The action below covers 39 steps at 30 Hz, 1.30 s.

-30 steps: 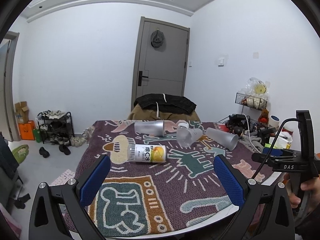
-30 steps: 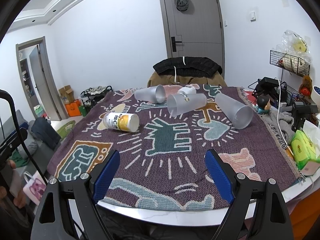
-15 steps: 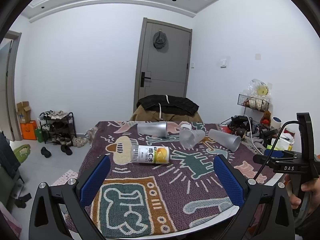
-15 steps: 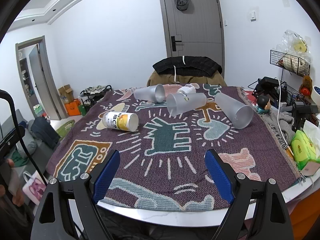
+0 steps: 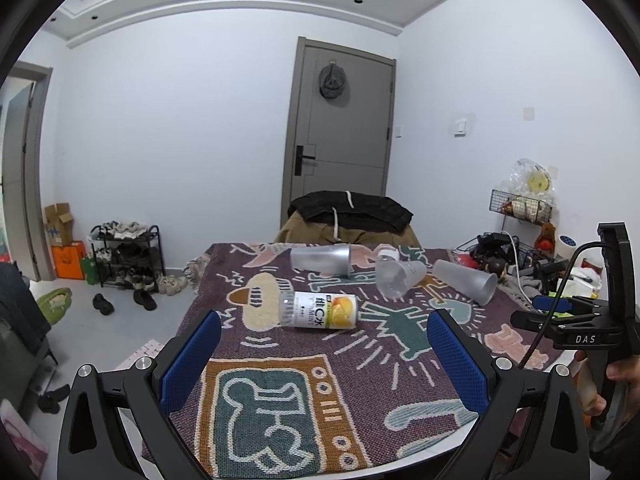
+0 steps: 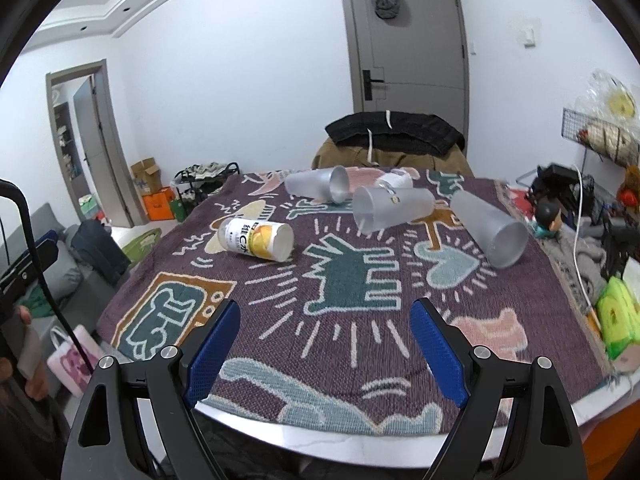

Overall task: Flip cup upside down
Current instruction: 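Move the right gripper to the lying vitamin bottle and close on it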

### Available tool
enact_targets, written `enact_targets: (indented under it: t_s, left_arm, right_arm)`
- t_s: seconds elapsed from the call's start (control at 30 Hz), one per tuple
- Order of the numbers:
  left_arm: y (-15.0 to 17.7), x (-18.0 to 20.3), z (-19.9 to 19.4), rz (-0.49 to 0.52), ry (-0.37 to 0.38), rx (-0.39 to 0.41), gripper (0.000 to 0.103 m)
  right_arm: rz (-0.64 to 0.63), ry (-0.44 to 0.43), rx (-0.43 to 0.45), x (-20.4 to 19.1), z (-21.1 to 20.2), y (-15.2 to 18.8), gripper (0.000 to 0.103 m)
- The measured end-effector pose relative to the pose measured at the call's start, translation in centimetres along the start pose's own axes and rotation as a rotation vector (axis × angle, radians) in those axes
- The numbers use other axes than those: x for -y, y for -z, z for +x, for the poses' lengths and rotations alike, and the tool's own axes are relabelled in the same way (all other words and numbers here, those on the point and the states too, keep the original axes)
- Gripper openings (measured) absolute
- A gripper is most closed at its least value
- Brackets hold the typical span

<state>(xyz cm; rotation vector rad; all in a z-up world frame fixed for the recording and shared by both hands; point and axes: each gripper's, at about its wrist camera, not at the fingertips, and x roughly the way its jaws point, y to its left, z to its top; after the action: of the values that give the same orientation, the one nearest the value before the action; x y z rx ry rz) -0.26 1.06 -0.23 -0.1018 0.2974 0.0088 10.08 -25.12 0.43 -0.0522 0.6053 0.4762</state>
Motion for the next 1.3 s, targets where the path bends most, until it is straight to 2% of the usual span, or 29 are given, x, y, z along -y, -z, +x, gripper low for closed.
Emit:
enact_targets:
  t_s: [0.4,0.53,0.97,1.3]
  left_arm:
    - [0.7,-4.1,1.0,-0.058,-0.110,-0.017,0.103]
    - [1.2,-5.5,1.4,-0.074,-0.134,-0.024,0.103]
    - [3.2,-9.9,2.6,-0.159,-0.206,-0.061,0.103]
    - [6.2,-14.4,3.3,-0.267,-0.261,-0.102,0.103]
  right_arm:
    - [-0.165,-0.013,-0.024,-3.5,3.4,-2.5,0.087]
    - [-0.263,0.030,-0.045,-5.3,5.5,-3.1,0.087]
    - [-0.451,-0.021,-0.139,-10.4,12.9,-3.9,0.087]
    - [-0.708,-0.022,-0.201,-14.5,18.0,-4.9,0.087]
